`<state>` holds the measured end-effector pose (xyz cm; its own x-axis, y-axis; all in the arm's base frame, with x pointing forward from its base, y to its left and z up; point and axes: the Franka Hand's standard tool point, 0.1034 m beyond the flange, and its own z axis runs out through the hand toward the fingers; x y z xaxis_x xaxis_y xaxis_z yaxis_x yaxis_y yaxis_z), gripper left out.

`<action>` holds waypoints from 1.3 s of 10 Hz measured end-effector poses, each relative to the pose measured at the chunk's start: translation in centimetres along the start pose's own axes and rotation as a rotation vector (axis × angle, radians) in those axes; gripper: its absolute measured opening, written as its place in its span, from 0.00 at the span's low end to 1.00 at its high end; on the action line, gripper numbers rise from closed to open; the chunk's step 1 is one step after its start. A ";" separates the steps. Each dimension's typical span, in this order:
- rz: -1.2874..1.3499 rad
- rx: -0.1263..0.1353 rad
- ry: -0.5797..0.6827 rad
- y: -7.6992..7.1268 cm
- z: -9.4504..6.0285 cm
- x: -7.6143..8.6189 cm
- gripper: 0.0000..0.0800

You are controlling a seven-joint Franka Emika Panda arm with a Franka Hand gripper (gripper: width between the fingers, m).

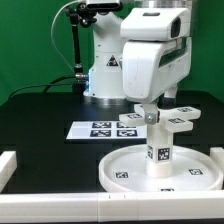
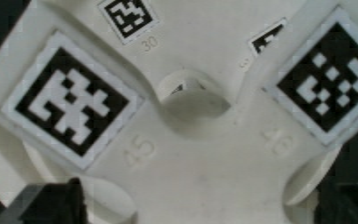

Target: Assemble round table

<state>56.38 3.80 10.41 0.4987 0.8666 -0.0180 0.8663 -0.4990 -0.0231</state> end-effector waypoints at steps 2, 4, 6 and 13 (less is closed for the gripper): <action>0.004 0.002 -0.001 0.1 0.1 -0.2 0.81; 0.006 0.000 0.000 0.1 0.1 -0.2 0.65; 0.007 -0.004 0.002 0.2 0.1 -0.3 0.55; 0.458 0.000 0.008 -0.1 0.1 0.2 0.55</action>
Offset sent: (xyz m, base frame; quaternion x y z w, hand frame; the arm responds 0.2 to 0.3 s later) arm 0.0027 0.0025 0.0005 -0.0066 -0.0041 0.0032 1.0000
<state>56.37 4.03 10.32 0.8307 0.5565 -0.0187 0.5563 -0.8309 -0.0144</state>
